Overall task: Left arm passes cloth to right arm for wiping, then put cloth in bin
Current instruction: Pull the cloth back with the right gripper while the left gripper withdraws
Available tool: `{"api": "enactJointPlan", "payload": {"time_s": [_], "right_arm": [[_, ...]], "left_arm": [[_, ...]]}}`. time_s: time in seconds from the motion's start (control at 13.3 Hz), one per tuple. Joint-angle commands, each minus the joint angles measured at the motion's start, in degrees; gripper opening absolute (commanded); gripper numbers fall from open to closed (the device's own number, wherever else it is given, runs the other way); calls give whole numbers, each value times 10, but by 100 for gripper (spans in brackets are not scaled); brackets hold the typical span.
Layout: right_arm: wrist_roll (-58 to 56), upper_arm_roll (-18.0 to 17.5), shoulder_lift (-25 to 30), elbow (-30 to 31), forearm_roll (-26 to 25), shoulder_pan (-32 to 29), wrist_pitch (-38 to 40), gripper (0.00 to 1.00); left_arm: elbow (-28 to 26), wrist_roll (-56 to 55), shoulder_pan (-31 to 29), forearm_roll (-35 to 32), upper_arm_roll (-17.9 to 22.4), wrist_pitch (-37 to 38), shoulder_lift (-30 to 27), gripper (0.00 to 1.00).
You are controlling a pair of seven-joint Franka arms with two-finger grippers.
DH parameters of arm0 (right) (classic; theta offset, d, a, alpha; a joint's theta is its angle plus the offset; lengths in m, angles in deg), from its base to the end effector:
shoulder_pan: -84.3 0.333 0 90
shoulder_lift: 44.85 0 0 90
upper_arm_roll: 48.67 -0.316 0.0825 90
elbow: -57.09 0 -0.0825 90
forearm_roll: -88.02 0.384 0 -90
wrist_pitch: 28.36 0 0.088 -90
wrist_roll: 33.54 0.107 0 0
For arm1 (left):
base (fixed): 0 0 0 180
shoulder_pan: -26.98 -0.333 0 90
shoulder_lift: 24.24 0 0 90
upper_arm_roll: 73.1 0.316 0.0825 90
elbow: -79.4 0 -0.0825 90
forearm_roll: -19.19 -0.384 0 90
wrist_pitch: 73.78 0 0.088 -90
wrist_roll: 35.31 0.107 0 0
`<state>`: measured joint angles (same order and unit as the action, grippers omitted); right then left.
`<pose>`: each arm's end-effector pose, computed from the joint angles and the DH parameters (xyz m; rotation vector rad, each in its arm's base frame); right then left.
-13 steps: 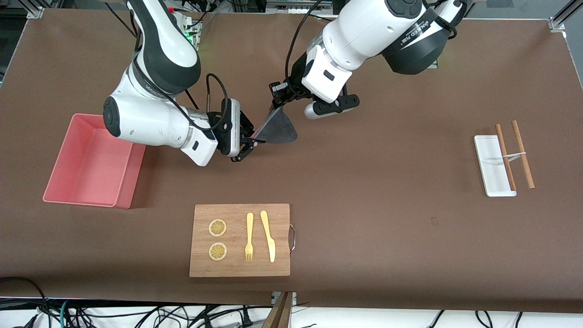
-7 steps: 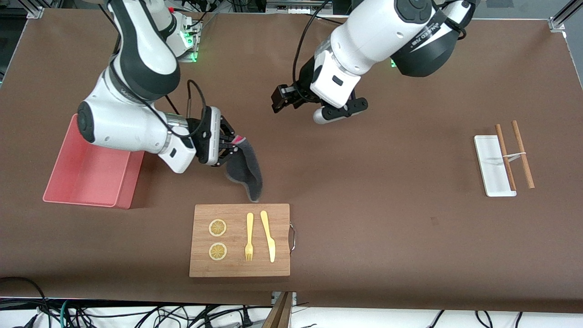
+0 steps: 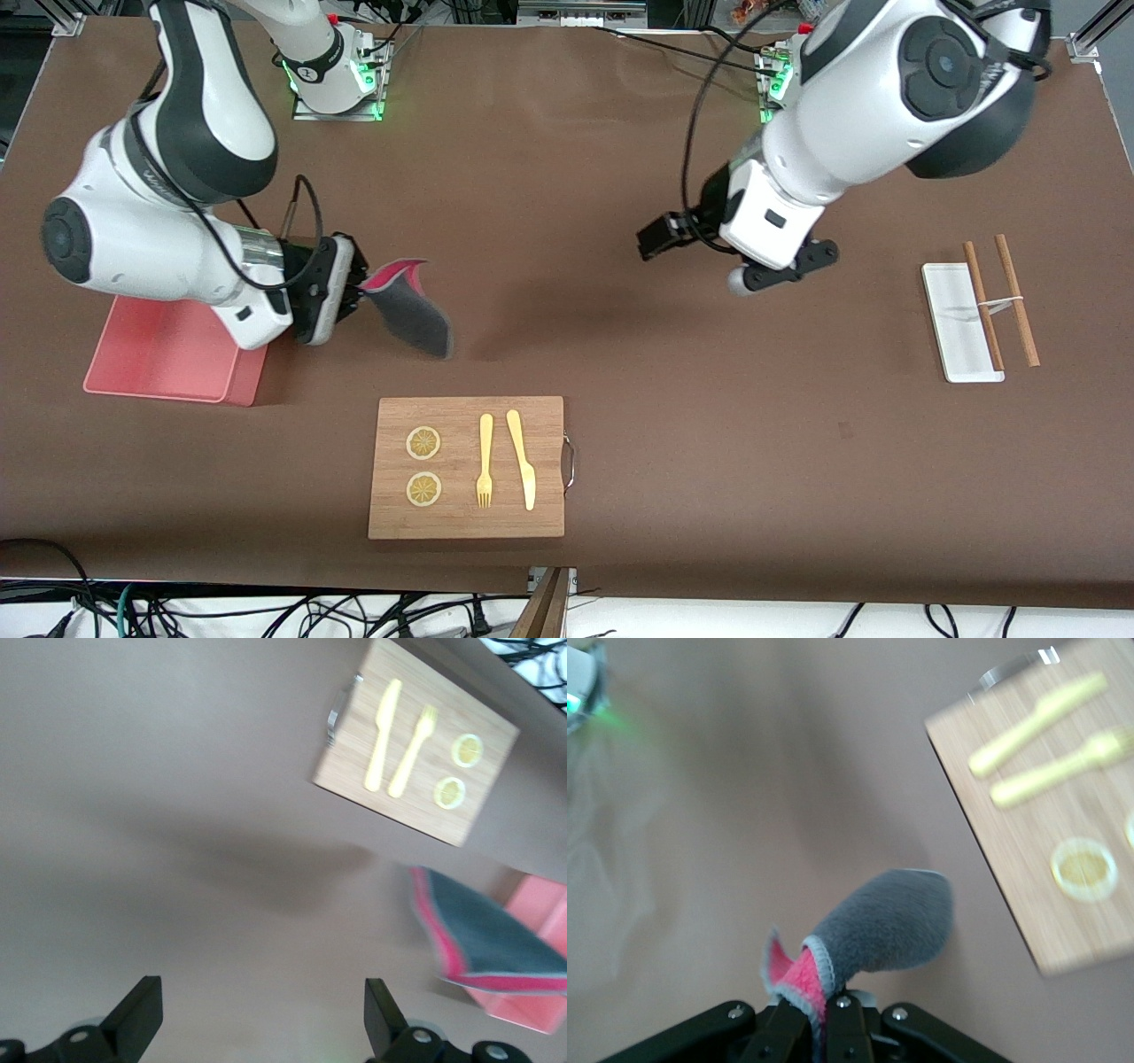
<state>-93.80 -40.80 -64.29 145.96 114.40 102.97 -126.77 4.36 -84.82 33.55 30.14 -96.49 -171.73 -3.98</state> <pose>0.6230 0.1714 0.4498 -2.2812 -1.4570 -0.0247 0.5893 -0.3059 0.5647 2.7805 0.5474 -0.2162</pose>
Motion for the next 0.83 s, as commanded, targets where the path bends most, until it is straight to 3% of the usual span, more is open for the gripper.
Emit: {"api": "enactJointPlan", "payload": {"time_s": [0.0, 0.3, 0.53, 0.75], "right_arm": [[88, 3, 45, 59, -52, -19, 6, 0], [289, 8, 50, 101, -177, -24, -8, 0], [434, 8, 63, 151, -201, -27, -44, 0], [529, 4, 92, 266, -223, -26, -173, 0]], "left_arm": [[-5, 81, -36, -43, -3, 42, -8, 100], [-10, 235, -92, -85, -3, 103, -8, 100], [-8, 342, -124, -130, -3, 127, -14, 100], [-8, 418, -144, -175, -2, 144, -24, 100]]}}
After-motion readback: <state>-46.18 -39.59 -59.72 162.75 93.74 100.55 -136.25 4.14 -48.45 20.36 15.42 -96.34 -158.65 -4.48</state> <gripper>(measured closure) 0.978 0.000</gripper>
